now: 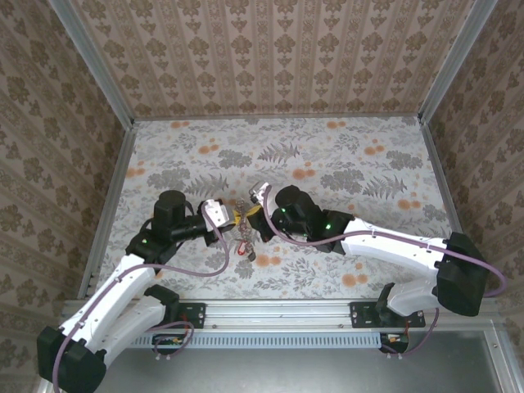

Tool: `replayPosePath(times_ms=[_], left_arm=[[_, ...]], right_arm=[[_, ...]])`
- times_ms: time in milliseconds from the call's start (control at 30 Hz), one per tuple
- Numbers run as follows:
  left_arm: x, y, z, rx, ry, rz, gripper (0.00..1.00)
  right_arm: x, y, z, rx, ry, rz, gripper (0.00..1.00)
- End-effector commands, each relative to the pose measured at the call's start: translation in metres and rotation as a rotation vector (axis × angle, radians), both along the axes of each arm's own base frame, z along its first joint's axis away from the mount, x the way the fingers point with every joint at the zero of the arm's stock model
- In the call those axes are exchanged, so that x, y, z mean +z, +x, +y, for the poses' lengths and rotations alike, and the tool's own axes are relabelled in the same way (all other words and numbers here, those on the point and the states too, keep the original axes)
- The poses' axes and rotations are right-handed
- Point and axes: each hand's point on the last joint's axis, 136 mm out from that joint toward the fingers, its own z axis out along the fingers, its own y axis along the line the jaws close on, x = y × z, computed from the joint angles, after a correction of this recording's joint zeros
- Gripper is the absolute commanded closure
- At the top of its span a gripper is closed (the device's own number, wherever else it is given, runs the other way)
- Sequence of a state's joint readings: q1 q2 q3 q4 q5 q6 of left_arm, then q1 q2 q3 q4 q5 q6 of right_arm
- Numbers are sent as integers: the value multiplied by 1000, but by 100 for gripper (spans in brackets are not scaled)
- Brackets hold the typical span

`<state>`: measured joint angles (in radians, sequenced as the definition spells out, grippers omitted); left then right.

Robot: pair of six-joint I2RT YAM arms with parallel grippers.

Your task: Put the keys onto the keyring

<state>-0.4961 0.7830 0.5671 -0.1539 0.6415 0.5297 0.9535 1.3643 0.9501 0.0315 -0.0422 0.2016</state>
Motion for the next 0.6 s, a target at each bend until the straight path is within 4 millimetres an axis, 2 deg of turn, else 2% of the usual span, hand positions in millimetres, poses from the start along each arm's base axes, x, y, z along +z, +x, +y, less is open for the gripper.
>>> replayPosePath(times_ms=[0, 133, 300, 467, 567], left_arm=[[15, -8, -5, -41, -57, -36, 100], [19, -7, -7, -42, -85, -38, 100], [25, -5, -9, -32, -125, -53, 100], [31, -5, -10, -44, -153, -75, 100], [35, -8, -12, -63, -173, -85, 100]], right_arm=[[9, 17, -7, -92, 103, 25, 100], [11, 10, -4, -41, 138, 40, 100], [10, -8, 4, 88, 173, 85, 100], [13, -12, 0, 128, 197, 95, 100], [14, -13, -7, 136, 187, 74, 87]])
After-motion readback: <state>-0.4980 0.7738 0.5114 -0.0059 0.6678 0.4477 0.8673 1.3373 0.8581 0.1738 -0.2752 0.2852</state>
